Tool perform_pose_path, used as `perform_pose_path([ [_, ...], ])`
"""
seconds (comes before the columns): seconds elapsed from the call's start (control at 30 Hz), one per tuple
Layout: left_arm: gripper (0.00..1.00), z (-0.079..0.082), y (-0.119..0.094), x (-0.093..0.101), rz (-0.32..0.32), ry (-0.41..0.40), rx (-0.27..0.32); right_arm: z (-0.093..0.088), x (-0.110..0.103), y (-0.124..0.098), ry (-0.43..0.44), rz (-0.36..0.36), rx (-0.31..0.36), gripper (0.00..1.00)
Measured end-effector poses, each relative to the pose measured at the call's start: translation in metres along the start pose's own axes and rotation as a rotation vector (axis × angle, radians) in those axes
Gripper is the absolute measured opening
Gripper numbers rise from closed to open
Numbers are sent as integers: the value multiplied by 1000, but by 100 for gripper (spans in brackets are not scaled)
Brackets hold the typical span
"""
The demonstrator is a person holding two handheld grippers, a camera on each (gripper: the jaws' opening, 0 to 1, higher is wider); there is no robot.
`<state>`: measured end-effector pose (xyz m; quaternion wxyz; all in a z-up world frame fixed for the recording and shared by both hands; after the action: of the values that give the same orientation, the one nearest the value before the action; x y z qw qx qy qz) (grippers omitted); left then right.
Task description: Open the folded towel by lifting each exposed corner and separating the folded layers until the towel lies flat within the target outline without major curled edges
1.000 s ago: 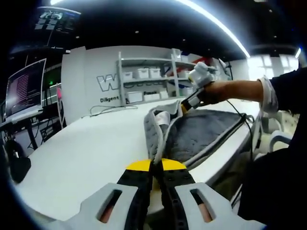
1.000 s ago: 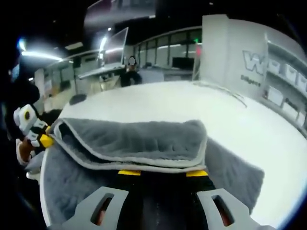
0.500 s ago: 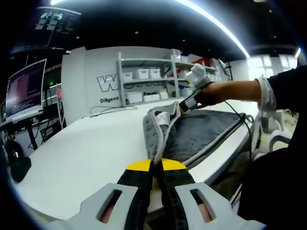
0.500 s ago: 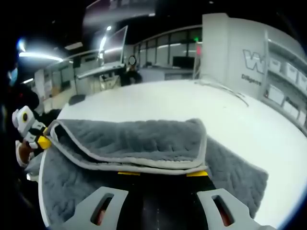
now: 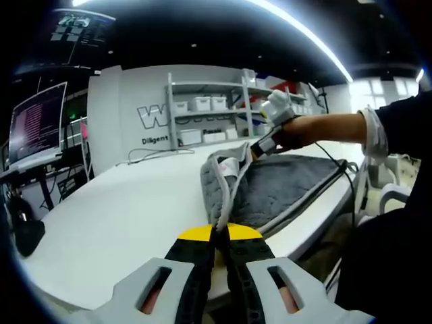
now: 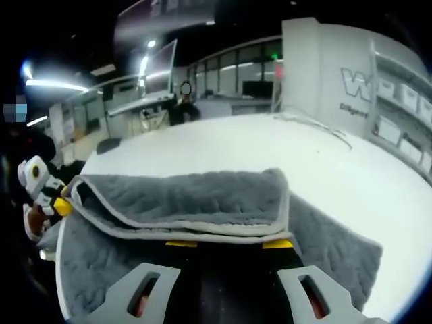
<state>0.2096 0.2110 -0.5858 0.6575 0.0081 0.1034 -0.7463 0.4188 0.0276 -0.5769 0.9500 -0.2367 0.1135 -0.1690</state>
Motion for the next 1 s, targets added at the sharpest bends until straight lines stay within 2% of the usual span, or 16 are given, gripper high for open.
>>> perform_pose_path([
  [0.53,5,-1,0,-2,2,-3,-1,12,-1,13,-3,1,2,27],
  [1.0,5,-2,-1,-2,1,-4,4,10,3,10,-55,-21,-48,29],
])
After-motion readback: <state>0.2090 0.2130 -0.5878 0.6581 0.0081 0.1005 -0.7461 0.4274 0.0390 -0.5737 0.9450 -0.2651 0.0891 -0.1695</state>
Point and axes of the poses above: the point that each gripper's makers call its tool centre point, and the gripper's own axes: y roughly forward along the fingers, x roughly to its right, z roughly out of its top, the point moved 3 cm from there along -y, roughly backward along the fingers, and after that the axes turned 14 degrees about z, right-handed, at the moved point
